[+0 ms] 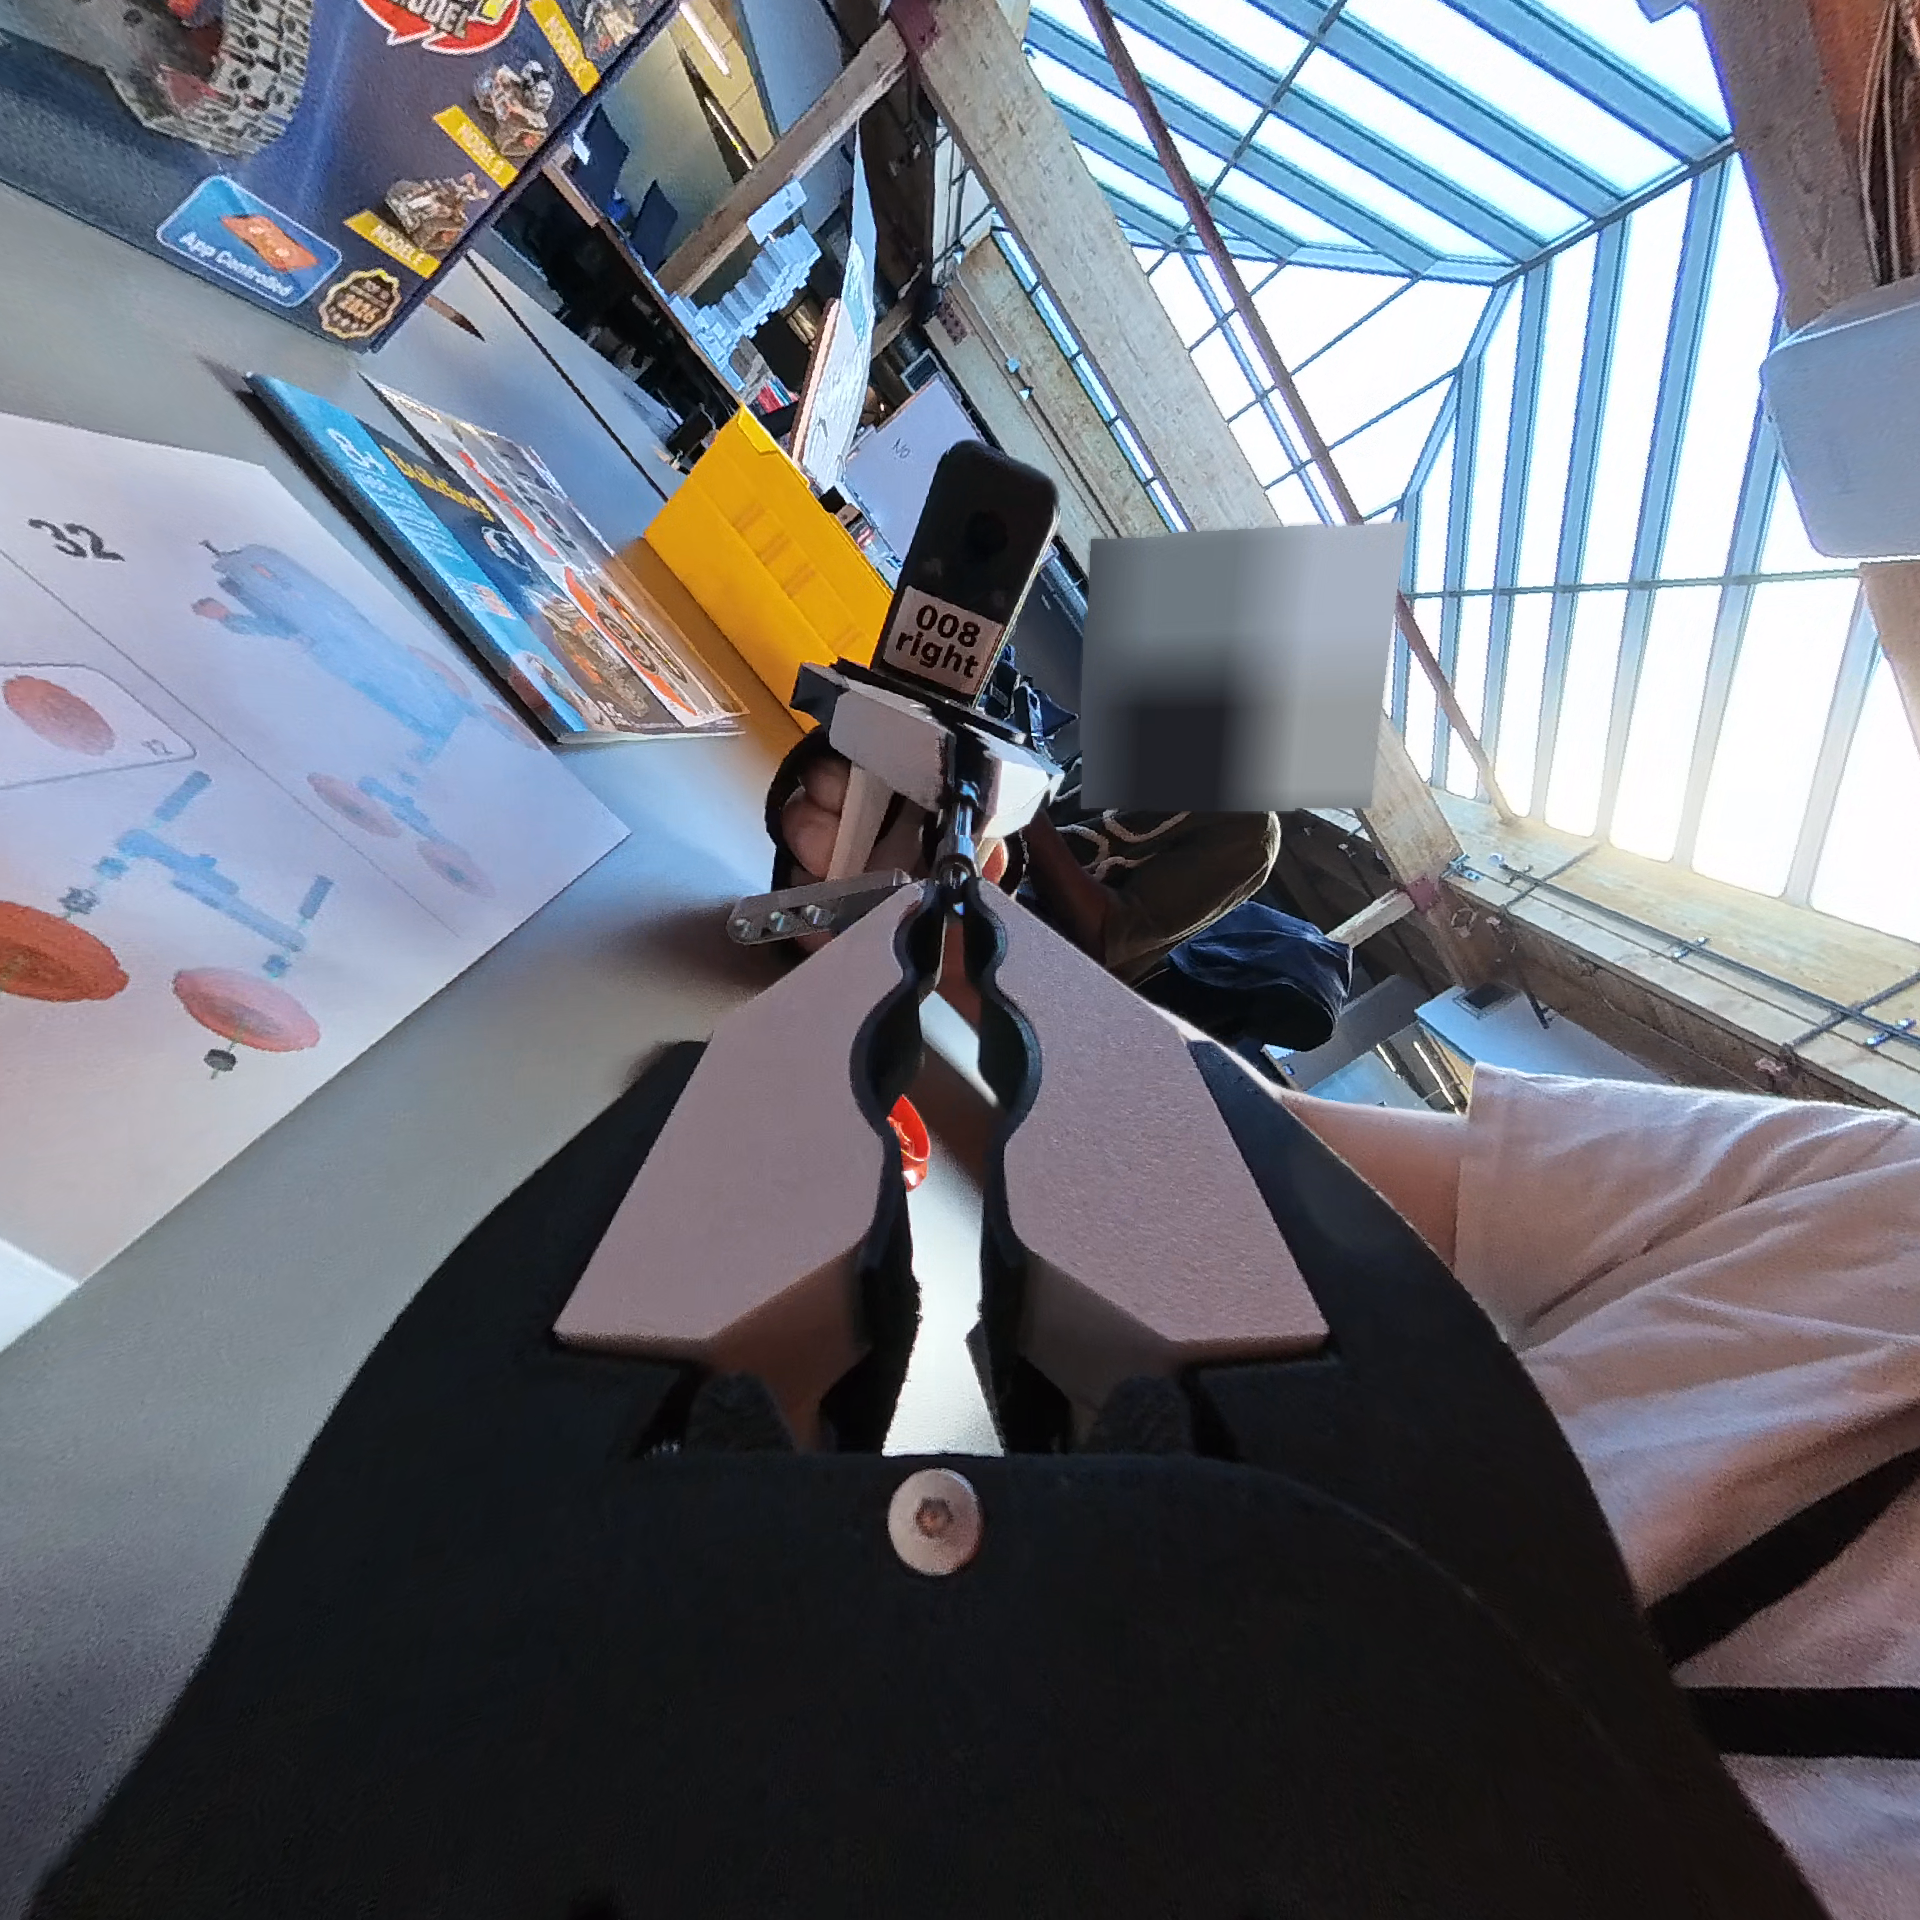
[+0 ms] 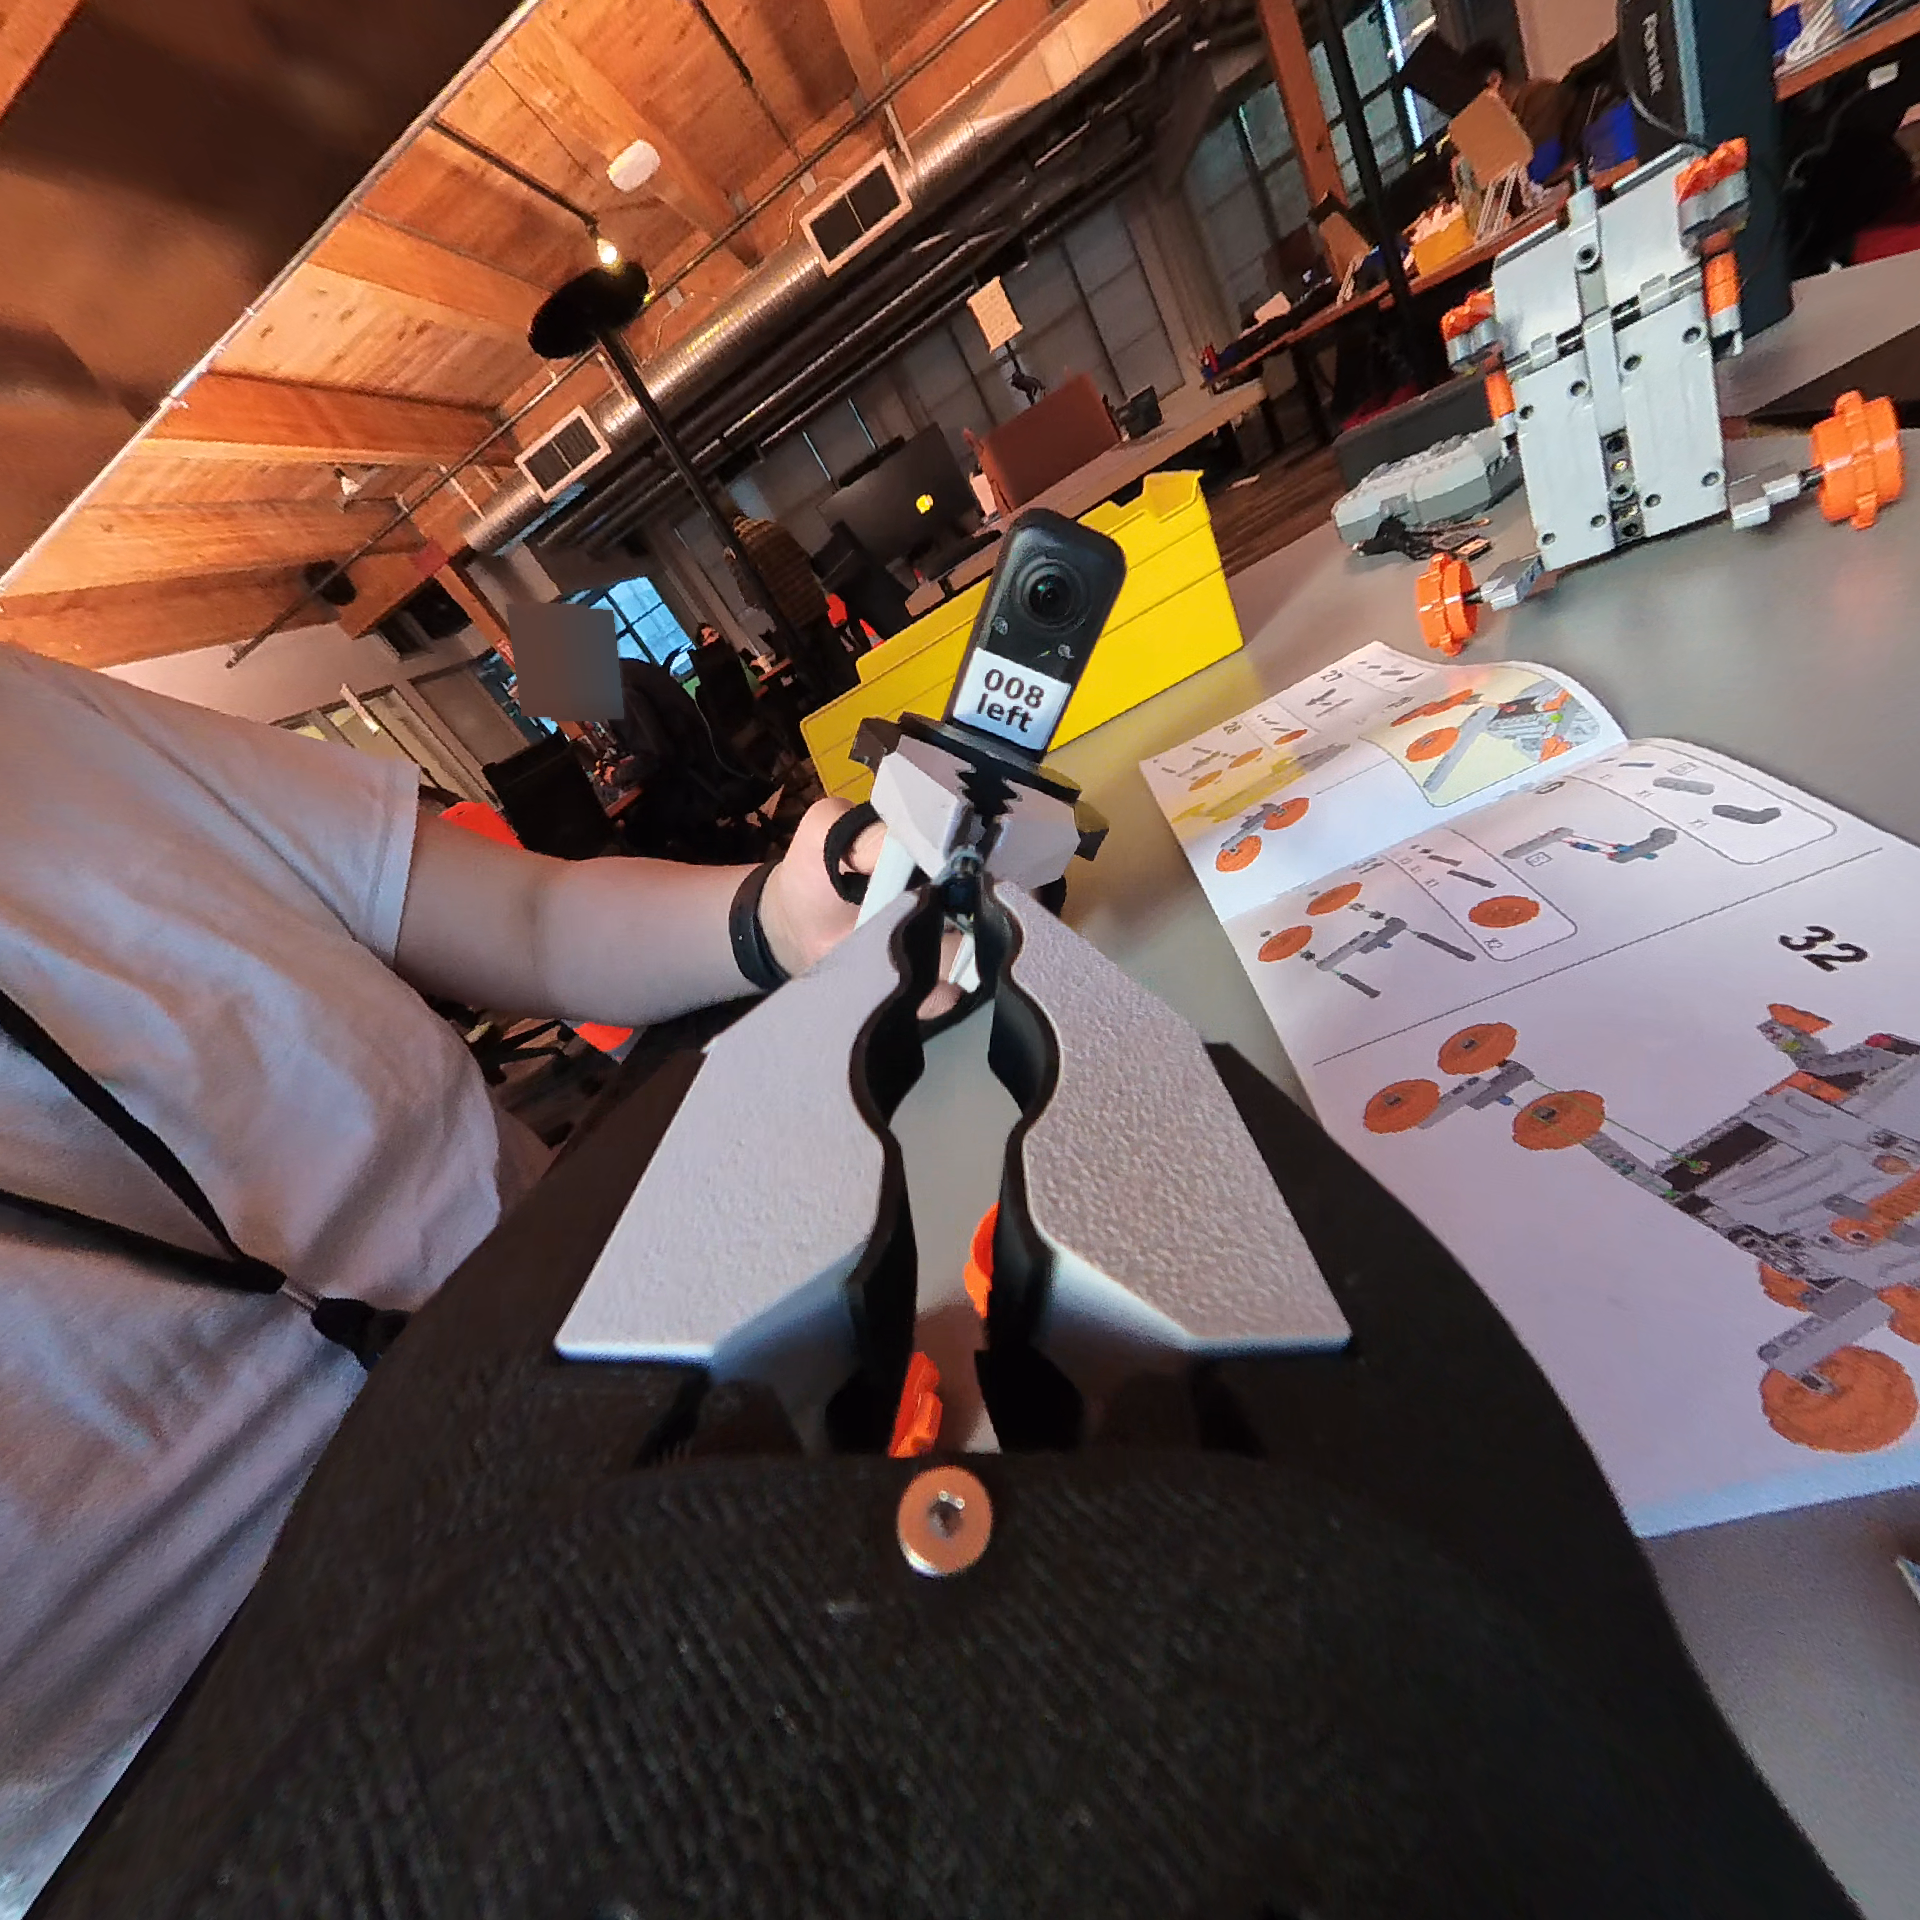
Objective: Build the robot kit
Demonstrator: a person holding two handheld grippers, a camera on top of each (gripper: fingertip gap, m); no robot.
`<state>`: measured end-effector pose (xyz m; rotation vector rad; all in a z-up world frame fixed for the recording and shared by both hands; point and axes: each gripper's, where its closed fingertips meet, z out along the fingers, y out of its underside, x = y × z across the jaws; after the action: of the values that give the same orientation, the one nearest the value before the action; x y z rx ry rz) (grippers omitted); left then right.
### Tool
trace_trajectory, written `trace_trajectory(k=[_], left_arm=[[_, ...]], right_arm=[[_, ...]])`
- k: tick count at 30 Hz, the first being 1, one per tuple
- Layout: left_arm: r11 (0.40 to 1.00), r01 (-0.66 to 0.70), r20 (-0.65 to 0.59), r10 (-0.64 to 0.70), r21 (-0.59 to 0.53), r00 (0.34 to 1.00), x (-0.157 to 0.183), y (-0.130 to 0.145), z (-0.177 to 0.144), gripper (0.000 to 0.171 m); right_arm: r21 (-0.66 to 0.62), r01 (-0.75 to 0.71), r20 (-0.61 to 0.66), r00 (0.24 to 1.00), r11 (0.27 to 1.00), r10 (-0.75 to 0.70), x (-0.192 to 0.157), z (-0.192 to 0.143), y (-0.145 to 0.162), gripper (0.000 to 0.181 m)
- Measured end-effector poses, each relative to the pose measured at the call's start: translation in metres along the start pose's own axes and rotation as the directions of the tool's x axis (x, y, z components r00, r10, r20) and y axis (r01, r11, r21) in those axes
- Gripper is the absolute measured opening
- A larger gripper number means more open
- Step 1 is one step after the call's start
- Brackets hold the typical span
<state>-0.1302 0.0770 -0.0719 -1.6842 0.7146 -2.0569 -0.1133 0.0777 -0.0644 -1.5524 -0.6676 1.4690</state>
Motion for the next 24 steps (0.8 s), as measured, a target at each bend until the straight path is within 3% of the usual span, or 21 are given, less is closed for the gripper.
trace_trajectory(k=[24], left_arm=[[0.998, 0.025, -0.015, -0.026, -0.049, 1.0, 0.0008, 0.0072, -0.0002, 0.0]], right_arm=[[-0.07, 0.016, -0.004, 1.0, 0.997, -0.016, -0.0023, 0.0006, 0.0097, 0.005]])
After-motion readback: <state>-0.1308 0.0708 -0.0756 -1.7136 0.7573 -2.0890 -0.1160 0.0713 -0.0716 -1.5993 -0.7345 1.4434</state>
